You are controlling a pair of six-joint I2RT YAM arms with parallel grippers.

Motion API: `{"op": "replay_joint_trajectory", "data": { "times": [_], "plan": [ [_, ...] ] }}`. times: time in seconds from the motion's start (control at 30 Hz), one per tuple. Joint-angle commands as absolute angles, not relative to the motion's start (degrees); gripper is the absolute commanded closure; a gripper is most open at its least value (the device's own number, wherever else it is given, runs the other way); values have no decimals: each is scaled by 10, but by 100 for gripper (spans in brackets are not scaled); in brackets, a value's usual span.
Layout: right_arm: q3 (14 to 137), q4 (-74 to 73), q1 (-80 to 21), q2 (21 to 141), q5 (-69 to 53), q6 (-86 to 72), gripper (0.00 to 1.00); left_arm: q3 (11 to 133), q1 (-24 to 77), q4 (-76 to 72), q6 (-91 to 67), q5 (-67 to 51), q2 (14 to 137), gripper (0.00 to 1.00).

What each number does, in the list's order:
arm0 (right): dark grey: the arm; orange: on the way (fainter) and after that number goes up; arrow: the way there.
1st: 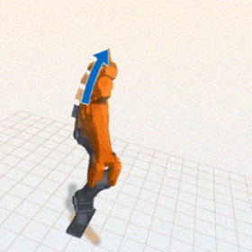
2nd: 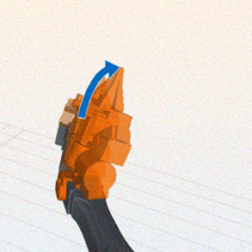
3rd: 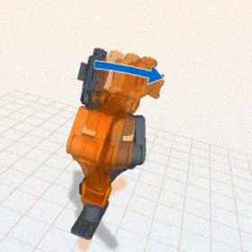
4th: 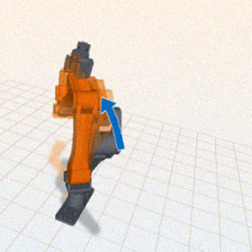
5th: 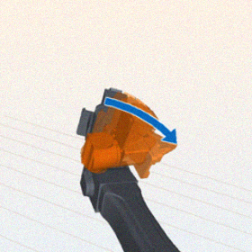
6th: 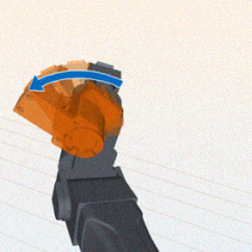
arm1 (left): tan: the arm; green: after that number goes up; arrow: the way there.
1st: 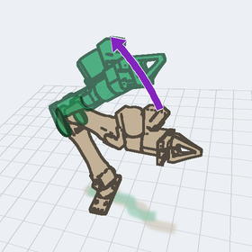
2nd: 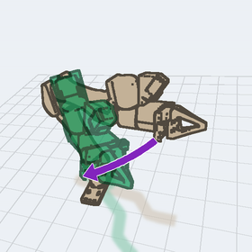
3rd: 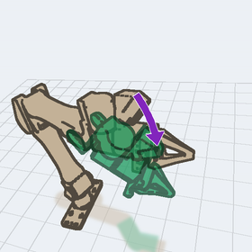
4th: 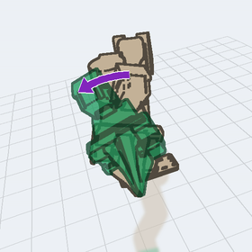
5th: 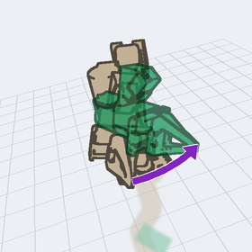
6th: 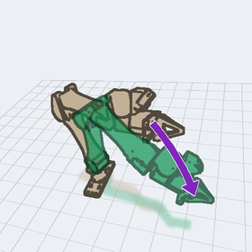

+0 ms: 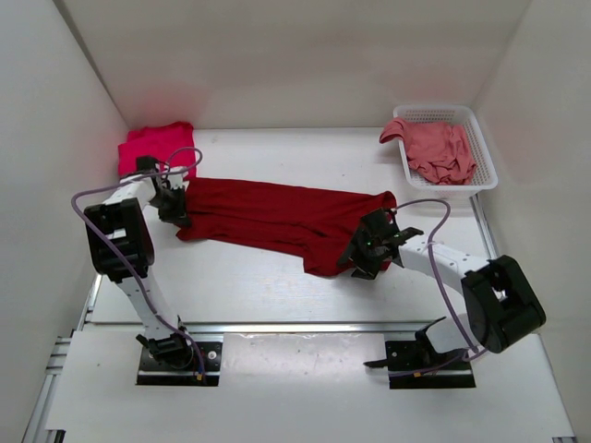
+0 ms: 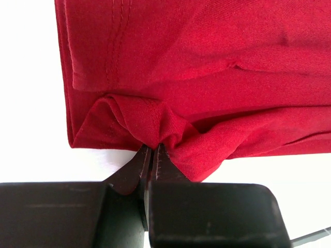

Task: Fold and stack the t-shirts
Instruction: Fold the other side of the tshirt into a rectangle

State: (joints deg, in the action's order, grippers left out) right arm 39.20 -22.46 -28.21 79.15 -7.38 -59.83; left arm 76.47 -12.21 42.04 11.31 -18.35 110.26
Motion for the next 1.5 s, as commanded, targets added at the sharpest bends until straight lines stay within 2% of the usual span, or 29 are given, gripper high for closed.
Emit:
{"op": "replay_joint_trajectory", "data": {
  "times": [0.0,0.17,0.23,0.27,0.3,0.47,0.77,0.87,0.97,1.13,1.3,1.47],
  "plan": [
    [413,-213,-284,813,-55,-605,47,757,-129,423,105,-206,1051,98],
    [407,-197,-281,835,-74,-601,68,746,-139,424,99,-215,1041,99],
    [393,-182,-266,820,-78,-605,91,747,-149,430,99,-221,1034,100],
    [380,-178,-264,808,-76,-606,98,748,-150,431,105,-226,1033,100],
    [381,-177,-257,796,-79,-607,100,749,-153,436,112,-229,1029,100],
    [365,-224,-251,730,-116,-593,100,748,-185,502,180,-212,1006,100],
    [252,-330,-373,525,-194,-707,100,676,-224,638,353,-160,960,100],
    [231,-323,-363,489,-209,-721,100,640,-220,627,352,-161,946,100],
    [243,-303,-320,504,-226,-682,100,636,-194,625,327,-164,955,100],
    [332,-289,-236,591,-256,-579,100,716,-185,635,273,-238,1012,100],
    [407,-259,-152,702,-292,-489,100,816,-178,634,208,-270,1067,100],
    [518,-249,-120,818,-289,-426,100,874,-164,609,147,-294,1114,100]
  ]
}}
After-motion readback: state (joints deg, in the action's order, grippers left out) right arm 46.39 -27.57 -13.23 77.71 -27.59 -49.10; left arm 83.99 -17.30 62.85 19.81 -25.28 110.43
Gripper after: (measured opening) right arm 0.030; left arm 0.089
